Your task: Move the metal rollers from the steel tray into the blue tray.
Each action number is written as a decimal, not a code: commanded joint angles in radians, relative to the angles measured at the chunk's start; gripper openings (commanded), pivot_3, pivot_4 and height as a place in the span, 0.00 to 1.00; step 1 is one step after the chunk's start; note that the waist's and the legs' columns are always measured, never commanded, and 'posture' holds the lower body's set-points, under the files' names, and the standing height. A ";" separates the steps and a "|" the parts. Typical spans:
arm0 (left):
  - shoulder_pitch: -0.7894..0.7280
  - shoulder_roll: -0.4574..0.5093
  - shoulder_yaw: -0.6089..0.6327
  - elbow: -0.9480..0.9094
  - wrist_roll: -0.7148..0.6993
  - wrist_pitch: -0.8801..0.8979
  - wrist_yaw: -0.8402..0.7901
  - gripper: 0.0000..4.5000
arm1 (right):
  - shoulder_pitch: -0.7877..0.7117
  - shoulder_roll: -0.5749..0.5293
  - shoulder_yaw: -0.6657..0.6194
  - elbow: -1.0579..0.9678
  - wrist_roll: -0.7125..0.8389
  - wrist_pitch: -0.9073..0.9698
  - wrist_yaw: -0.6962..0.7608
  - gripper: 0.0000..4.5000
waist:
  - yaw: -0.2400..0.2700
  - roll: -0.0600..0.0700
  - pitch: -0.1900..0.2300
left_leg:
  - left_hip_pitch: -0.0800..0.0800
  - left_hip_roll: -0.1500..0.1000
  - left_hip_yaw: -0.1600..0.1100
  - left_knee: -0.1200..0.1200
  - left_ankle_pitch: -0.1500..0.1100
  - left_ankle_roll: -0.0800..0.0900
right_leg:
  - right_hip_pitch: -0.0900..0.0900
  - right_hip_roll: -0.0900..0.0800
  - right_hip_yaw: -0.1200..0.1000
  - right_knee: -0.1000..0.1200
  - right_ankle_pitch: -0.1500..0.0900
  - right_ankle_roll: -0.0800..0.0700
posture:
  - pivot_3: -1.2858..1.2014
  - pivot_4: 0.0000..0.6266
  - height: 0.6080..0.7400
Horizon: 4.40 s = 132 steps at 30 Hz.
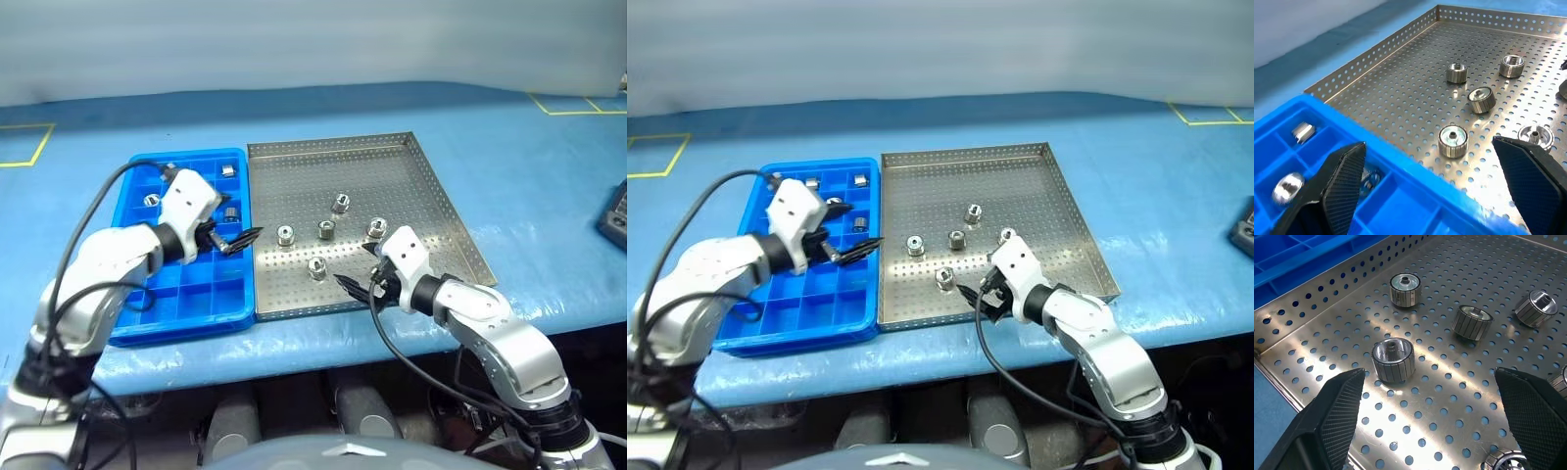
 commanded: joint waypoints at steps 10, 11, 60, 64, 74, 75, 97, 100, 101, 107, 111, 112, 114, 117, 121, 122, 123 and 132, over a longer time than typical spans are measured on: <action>-0.307 -0.159 -0.285 0.556 0.261 -0.228 -0.235 1.00 | 0.003 0.021 -0.008 -0.040 -0.006 -0.021 -0.027 0.99 | -0.018 0.000 0.000 | 0.000 0.000 0.001 -0.001 0.000 0.000 | -0.001 0.001 0.003 0.001 0.000 0.001 | 0.45 0.24 1.00; -0.314 -0.168 -0.292 0.580 0.273 -0.235 -0.243 1.00 | 0.004 0.021 -0.008 -0.042 -0.006 -0.021 -0.029 0.99 | -0.018 0.000 0.000 | 0.000 0.000 0.001 -0.001 0.000 0.000 | -0.001 0.001 0.003 0.001 0.000 0.001 | 0.45 0.24 1.00; 0.264 -0.395 0.382 -0.076 0.446 -0.162 0.536 0.37 | -0.133 0.084 0.097 0.050 -0.009 -0.045 0.047 1.00 | 0.052 -0.002 0.000 | 0.000 -0.002 0.004 0.009 0.001 0.002 | 0.001 0.001 0.009 0.005 0.002 0.007 | 0.52 0.24 1.00; 0.270 -0.405 0.383 0.021 0.461 -0.206 0.585 0.37 | -0.132 0.088 0.098 0.047 -0.010 -0.043 0.047 1.00 | 0.057 -0.002 0.000 | 0.000 -0.002 0.004 0.014 0.001 0.002 | 0.003 0.001 0.009 0.005 0.003 0.008 | 0.51 0.24 1.00; 0.243 -0.396 0.376 0.247 0.428 -0.284 0.602 0.45 | -0.092 0.087 0.077 0.008 -0.010 -0.032 0.017 1.00 | 0.044 -0.002 0.000 | 0.000 -0.002 0.004 0.014 0.001 0.001 | 0.004 0.001 0.009 0.005 0.003 0.008 | 0.49 0.24 1.00; 0.238 -0.393 0.371 0.252 0.430 -0.288 0.599 0.53 | -0.090 0.087 0.075 0.007 -0.009 -0.032 0.014 1.00 | 0.041 -0.002 -0.001 | 0.000 -0.002 0.004 0.014 0.001 0.002 | 0.004 0.001 0.009 0.005 0.003 0.008 | 0.48 0.24 1.00; -0.129 -0.358 -0.033 0.195 0.163 -0.060 0.056 0.99 | 0.006 0.024 -0.028 -0.046 -0.014 -0.014 -0.025 1.00 | -0.026 -0.002 0.000 | -0.002 -0.005 0.003 0.014 0.001 0.002 | 0.002 0.000 0.012 0.005 0.004 0.009 | 0.45 0.24 1.00; -0.175 -0.414 -0.059 0.318 0.158 -0.048 0.045 0.99 | 0.020 0.027 -0.034 -0.051 -0.013 -0.018 -0.034 1.00 | -0.042 -0.002 0.000 | -0.002 -0.005 0.003 0.015 0.001 0.002 | 0.003 0.000 0.012 0.005 0.004 0.009 | 0.45 0.24 1.00; -0.190 -0.431 -0.064 0.359 0.162 -0.051 0.046 0.99 | 0.023 0.029 -0.033 -0.053 -0.014 -0.019 -0.036 1.00 | -0.049 -0.002 0.000 | -0.002 -0.006 0.003 0.015 0.001 0.002 | 0.003 0.000 0.012 0.005 0.004 0.009 | 0.45 0.24 1.00; -0.242 -0.487 -0.110 0.517 0.211 -0.074 0.058 0.99 | 0.033 0.041 -0.028 -0.059 -0.015 -0.025 -0.049 1.00 | -0.078 -0.002 0.000 | -0.002 -0.007 0.003 0.014 0.000 0.002 | 0.002 0.000 0.014 0.004 0.004 0.010 | 0.44 0.24 1.00; -0.239 -0.496 -0.119 0.556 0.234 -0.071 0.069 0.99 | 0.043 0.042 -0.032 -0.064 -0.015 -0.026 -0.056 1.00 | -0.097 -0.002 0.000 | -0.002 -0.007 0.003 0.013 0.000 0.002 | 0.002 0.000 0.015 0.004 0.004 0.010 | 0.43 0.24 1.00; -0.235 -0.495 -0.124 0.557 0.241 -0.071 0.068 0.99 | 0.044 0.042 -0.032 -0.065 -0.014 -0.027 -0.057 1.00 | -0.101 -0.002 0.000 | -0.002 -0.007 0.003 0.013 0.000 0.002 | 0.002 0.000 0.015 0.004 0.004 0.010 | 0.43 0.24 1.00; -0.228 -0.493 -0.128 0.554 0.247 -0.069 0.063 0.99 | 0.046 0.042 -0.032 -0.065 -0.014 -0.028 -0.058 1.00 | -0.107 -0.002 0.000 | -0.002 -0.007 0.003 0.012 0.000 0.002 | 0.002 0.000 0.015 0.004 0.004 0.010 | 0.44 0.24 1.00; -0.225 -0.492 -0.127 0.549 0.251 -0.066 0.061 0.99 | 0.041 0.042 -0.030 -0.060 -0.014 -0.030 -0.055 1.00 | -0.112 -0.002 0.000 | -0.002 -0.007 0.003 0.012 0.000 0.002 | 0.002 0.000 0.015 0.004 0.004 0.010 | 0.44 0.24 1.00; -0.226 -0.489 -0.123 0.545 0.256 -0.065 0.059 0.99 | 0.031 0.041 -0.025 -0.052 -0.015 -0.034 -0.050 1.00 | -0.113 -0.002 0.000 | -0.002 -0.007 0.003 0.012 0.000 0.002 | 0.002 0.000 0.015 0.004 0.004 0.010 | 0.44 0.24 1.00; -0.226 -0.487 -0.120 0.544 0.257 -0.065 0.059 0.99 | 0.028 0.042 -0.024 -0.050 -0.015 -0.035 -0.049 1.00 | -0.113 -0.002 0.000 | -0.002 -0.007 0.003 0.012 0.000 0.002 | 0.002 0.000 0.015 0.004 0.004 0.010 | 0.44 0.24 1.00; -0.225 -0.485 -0.118 0.544 0.258 -0.065 0.058 0.99 | 0.025 0.042 -0.023 -0.048 -0.016 -0.035 -0.048 1.00 | -0.113 -0.002 0.000 | -0.002 -0.007 0.003 0.012 0.000 0.002 | 0.002 0.000 0.015 0.004 0.004 0.010 | 0.44 0.24 1.00; -0.219 -0.481 -0.112 0.532 0.255 -0.059 0.059 0.99 | 0.013 0.040 -0.019 -0.040 -0.017 -0.037 -0.041 1.00 | -0.108 -0.002 0.000 | -0.002 -0.007 0.003 0.011 0.000 0.002 | 0.002 0.000 0.015 0.003 0.004 0.010 | 0.45 0.24 1.00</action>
